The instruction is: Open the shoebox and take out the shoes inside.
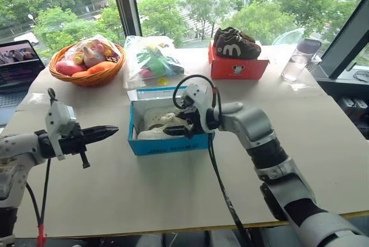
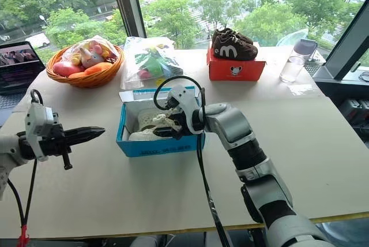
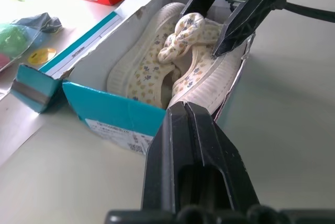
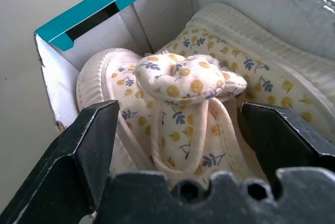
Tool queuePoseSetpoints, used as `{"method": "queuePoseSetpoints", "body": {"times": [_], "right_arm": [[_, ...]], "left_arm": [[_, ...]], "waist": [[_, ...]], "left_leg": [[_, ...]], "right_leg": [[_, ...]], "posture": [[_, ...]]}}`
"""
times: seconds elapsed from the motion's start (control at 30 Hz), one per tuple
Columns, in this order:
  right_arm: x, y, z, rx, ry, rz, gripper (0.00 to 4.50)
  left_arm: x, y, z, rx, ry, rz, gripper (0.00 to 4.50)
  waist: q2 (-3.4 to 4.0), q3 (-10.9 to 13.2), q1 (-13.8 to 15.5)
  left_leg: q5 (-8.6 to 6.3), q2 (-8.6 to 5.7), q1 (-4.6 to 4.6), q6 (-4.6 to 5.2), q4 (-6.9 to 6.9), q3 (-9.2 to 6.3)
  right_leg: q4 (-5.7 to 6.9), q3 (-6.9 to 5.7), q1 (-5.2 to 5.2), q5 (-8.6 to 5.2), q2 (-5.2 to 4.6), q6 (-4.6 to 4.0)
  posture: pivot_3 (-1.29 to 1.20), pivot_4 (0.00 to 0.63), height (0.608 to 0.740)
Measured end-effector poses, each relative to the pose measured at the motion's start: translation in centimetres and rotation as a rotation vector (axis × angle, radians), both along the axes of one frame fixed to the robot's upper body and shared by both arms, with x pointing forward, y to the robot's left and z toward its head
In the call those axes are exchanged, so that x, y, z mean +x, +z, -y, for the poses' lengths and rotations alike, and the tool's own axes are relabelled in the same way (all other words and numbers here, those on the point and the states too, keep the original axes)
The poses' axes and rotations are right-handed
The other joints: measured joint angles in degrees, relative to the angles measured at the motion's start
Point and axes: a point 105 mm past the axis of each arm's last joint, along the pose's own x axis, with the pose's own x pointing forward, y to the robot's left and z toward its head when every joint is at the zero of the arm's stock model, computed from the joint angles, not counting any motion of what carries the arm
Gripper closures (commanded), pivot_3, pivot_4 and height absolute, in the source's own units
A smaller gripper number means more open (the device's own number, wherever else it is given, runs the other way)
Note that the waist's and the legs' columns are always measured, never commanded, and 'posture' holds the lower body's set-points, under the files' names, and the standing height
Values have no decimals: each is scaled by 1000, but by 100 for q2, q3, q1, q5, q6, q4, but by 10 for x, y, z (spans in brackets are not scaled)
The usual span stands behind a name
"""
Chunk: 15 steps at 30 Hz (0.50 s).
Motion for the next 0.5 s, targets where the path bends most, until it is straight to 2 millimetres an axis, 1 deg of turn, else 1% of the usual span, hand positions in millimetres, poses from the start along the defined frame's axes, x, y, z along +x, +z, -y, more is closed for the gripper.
{"method": "queuePoseSetpoints", "body": {"times": [0.13,0.27,0.37,0.4,0.5], "right_arm": [[6,-1,-1,39,-17,-56,40],[8,-2,1,58,-20,-87,40],[8,-4,2,60,-11,-98,755],[7,-4,2,61,-7,-101,1055],[7,-5,2,57,2,-102,2169]], "left_arm": [[2,6,5,-76,-9,21,4500],[2,10,3,-132,1,10,4500],[0,14,-1,-149,10,7,4500],[0,13,-2,-148,11,0,4500],[-7,1,-7,-124,8,-67,4500]], "waist": [[-1,-1,-19],[-2,-1,-11],[-7,-5,0],[-12,-8,0],[-17,-12,-3]], "left_leg": [[0,44,3,0,-1,6],[0,65,4,0,-1,8],[0,64,6,0,0,13],[0,64,7,0,0,13],[0,65,7,0,-1,15]], "right_leg": [[-1,9,-8,15,48,-26],[5,9,-16,22,69,-37],[3,10,-11,22,67,-36],[2,10,-11,22,67,-37],[2,13,-14,23,67,-40]], "posture": [[0,150,740],[0,150,740],[0,150,740],[0,150,740],[0,150,740]]}}
